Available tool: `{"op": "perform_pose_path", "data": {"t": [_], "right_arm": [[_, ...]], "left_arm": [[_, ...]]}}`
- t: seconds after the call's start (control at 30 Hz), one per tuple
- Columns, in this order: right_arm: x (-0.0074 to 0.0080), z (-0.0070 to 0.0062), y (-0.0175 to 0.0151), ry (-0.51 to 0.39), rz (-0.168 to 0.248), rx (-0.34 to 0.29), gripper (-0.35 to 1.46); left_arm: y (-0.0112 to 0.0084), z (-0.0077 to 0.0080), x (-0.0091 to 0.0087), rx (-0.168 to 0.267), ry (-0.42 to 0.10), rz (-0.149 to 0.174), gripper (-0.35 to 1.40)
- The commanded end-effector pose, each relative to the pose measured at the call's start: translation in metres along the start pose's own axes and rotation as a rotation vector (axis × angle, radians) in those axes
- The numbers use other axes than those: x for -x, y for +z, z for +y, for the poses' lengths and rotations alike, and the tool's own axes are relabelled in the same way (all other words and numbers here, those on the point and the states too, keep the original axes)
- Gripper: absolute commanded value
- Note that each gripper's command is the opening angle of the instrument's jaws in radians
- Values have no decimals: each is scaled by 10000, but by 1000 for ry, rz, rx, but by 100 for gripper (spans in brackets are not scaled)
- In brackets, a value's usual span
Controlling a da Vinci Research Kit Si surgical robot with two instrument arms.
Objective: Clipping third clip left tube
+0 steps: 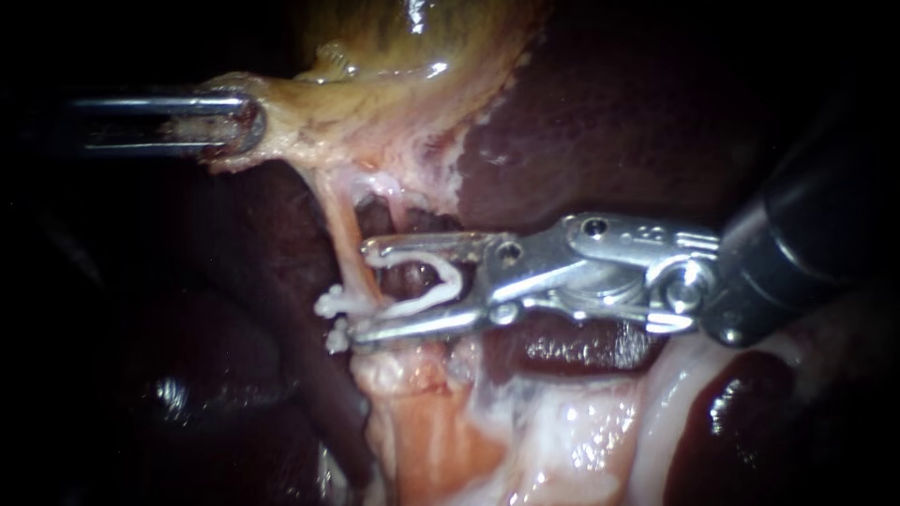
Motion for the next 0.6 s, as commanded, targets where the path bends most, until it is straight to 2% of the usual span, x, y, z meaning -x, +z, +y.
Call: {"op": "perform_pose_path", "data": {"t": [0.03, 0.23, 0.47, 0.6], "right_arm": [[5, 5, -2, -1, 1, 6, 50], [10, 24, 0, 0, 4, 25, 50], [1, 30, 21, 3, 6, 31, 50], [-6, 34, 35, 4, 21, 23, 50]], "left_arm": [[0, 0, 0, -1, 1, -1, -35], [2, 1, 0, -2, 1, 0, -35], [3, 2, 0, -3, 1, 0, -35], [4, 3, 0, -3, 1, 1, -35]]}}
